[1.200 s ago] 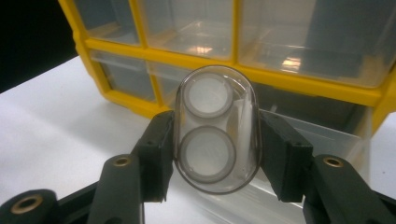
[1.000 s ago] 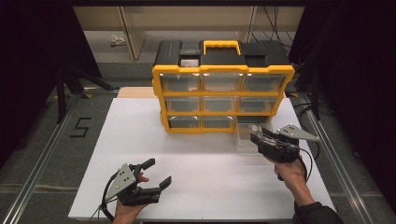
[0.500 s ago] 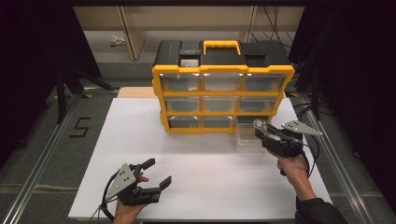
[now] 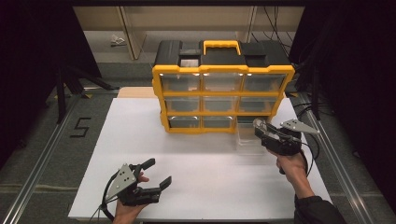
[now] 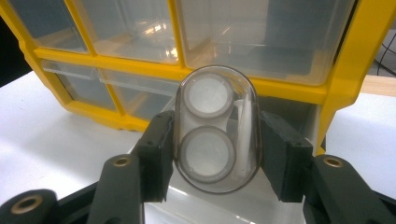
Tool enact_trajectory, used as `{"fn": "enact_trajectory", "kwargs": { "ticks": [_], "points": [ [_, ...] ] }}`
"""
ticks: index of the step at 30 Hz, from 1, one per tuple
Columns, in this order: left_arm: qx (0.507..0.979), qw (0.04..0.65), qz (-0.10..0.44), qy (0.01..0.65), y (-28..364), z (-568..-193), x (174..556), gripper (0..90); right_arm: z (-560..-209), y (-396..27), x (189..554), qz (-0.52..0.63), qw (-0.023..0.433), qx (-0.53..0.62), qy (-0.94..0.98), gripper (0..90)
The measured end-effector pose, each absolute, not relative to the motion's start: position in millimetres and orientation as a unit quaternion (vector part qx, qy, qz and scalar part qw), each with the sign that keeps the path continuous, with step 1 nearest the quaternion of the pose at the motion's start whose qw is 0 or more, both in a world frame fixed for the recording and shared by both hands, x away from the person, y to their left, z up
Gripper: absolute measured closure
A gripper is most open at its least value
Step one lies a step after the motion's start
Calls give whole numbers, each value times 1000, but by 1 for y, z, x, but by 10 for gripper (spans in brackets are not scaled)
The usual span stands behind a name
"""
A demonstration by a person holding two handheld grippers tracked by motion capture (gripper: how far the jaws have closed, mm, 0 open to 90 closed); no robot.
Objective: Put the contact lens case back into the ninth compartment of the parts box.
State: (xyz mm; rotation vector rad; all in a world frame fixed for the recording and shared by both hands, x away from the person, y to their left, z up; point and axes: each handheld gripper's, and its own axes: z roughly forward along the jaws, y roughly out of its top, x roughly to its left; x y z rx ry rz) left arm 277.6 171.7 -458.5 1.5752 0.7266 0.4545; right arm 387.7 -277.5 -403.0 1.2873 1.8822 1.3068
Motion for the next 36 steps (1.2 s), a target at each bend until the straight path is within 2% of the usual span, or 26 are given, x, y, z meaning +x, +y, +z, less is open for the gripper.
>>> {"fn": "enact_trajectory", "kwargs": {
  "ticks": [27,31,36],
  "points": [
    [678,633,188,322,173,-458,278,153,-410,-275,398,464,233,491,699,487],
    [679,633,188,321,173,-458,278,153,-408,-276,398,471,229,490,697,403],
    [679,633,189,320,173,-458,278,153,-405,-275,396,479,229,490,691,373]
  ]
}}
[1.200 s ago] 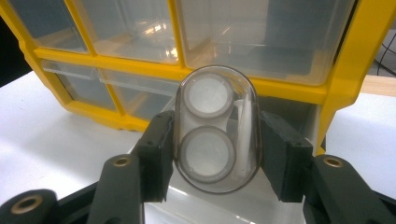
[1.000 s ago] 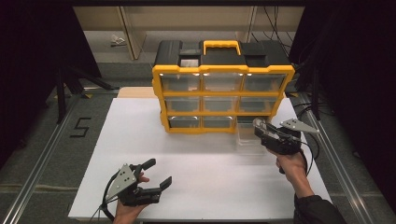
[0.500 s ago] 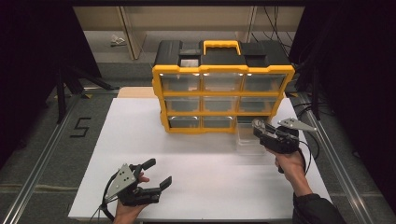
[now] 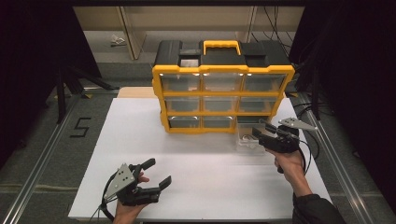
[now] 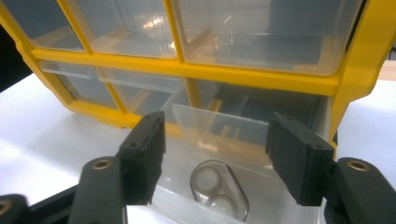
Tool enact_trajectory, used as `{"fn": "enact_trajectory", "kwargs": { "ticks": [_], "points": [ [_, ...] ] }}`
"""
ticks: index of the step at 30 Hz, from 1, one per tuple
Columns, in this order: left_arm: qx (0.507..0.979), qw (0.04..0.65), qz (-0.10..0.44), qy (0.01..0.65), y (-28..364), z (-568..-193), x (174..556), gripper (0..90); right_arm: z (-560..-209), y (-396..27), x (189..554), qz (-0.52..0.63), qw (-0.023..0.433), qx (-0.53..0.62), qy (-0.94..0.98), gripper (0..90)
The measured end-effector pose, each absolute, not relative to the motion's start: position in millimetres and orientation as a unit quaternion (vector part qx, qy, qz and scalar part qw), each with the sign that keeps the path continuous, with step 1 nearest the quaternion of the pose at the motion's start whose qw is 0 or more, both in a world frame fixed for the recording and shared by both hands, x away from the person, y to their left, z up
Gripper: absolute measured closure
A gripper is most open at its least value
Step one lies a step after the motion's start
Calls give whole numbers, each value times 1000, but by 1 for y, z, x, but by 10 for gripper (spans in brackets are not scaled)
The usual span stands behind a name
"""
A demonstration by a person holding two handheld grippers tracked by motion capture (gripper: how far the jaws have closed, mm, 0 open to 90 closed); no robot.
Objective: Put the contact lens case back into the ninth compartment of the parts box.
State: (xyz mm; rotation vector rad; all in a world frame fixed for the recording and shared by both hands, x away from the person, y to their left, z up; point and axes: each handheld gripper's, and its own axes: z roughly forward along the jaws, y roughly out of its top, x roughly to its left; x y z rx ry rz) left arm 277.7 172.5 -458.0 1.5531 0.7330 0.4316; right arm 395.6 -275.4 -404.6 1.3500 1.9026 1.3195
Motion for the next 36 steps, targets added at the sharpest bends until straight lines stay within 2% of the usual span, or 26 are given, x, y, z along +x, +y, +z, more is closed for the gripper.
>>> {"fn": "enact_trajectory", "kwargs": {
  "ticks": [7,36],
  "points": [
    [680,632,188,320,172,-458,277,153,-397,-265,388,489,230,470,698,322],
    [677,636,183,320,173,-457,277,153,-384,-233,359,516,214,421,715,250]
  ]
}}
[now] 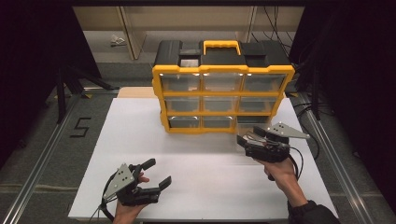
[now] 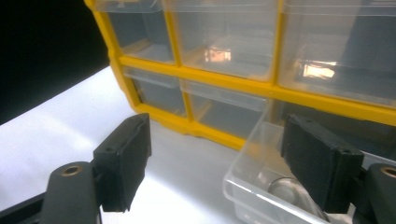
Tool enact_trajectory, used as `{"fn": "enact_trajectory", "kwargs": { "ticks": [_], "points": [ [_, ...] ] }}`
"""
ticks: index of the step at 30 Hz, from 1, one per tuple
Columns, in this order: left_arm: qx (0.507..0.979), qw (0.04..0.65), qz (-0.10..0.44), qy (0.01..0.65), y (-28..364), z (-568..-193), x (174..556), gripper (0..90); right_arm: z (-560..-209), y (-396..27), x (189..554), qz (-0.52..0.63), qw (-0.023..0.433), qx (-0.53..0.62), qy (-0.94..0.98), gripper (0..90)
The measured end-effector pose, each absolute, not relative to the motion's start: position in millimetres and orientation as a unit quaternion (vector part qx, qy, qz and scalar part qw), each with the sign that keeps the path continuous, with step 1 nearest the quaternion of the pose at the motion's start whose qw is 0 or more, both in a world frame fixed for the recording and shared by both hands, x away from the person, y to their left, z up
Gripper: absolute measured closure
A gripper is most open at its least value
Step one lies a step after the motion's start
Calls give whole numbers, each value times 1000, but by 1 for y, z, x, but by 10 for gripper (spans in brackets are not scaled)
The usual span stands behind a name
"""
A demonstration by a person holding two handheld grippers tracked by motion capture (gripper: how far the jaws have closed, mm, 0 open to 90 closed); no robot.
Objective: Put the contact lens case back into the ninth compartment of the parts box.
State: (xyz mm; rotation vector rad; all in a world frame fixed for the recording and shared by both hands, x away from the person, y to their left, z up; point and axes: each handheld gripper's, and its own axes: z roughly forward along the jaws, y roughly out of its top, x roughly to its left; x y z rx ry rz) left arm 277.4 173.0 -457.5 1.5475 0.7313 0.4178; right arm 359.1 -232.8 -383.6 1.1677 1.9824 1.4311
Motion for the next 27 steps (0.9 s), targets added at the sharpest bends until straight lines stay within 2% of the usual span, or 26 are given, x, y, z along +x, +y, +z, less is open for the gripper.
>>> {"fn": "enact_trajectory", "kwargs": {
  "ticks": [27],
  "points": [
    [681,634,182,319,172,-457,277,152,-396,-227,321,546,227,393,704,215]
  ]
}}
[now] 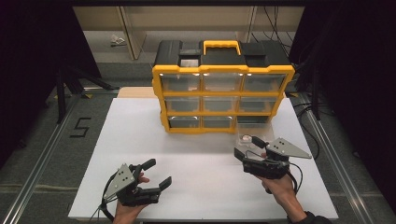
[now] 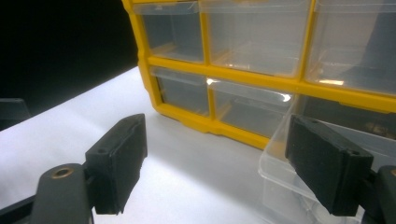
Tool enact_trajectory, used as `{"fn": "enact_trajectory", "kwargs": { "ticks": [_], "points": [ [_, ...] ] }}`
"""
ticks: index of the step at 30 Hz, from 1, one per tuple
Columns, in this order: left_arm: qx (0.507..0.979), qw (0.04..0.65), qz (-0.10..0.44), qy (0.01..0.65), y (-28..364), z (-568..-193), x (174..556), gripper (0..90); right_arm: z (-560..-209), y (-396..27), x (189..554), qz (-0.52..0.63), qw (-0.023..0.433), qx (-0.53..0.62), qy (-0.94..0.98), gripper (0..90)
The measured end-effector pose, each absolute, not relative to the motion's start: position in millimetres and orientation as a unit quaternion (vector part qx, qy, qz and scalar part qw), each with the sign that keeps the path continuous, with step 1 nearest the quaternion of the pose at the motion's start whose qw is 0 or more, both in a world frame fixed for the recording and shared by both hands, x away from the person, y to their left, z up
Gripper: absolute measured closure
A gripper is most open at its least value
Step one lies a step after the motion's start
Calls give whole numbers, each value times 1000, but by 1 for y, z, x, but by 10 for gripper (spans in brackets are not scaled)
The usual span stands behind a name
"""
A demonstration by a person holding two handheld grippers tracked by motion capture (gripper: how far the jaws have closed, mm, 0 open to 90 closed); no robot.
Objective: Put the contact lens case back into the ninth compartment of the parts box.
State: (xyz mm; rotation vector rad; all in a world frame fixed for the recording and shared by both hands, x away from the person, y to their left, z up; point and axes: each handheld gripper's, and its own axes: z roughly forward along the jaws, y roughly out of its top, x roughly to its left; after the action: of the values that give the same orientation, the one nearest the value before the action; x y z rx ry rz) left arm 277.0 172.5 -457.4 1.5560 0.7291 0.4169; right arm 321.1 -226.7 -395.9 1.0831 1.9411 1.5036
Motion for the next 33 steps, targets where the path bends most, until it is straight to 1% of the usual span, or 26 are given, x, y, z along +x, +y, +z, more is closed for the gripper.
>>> {"fn": "enact_trajectory", "kwargs": {
  "ticks": [19,33],
  "points": [
    [685,630,183,317,171,-458,277,152,-412,-222,300,556,226,372,709,179],
    [689,628,181,313,170,-458,277,152,-421,-223,288,564,229,367,703,170]
  ]
}}
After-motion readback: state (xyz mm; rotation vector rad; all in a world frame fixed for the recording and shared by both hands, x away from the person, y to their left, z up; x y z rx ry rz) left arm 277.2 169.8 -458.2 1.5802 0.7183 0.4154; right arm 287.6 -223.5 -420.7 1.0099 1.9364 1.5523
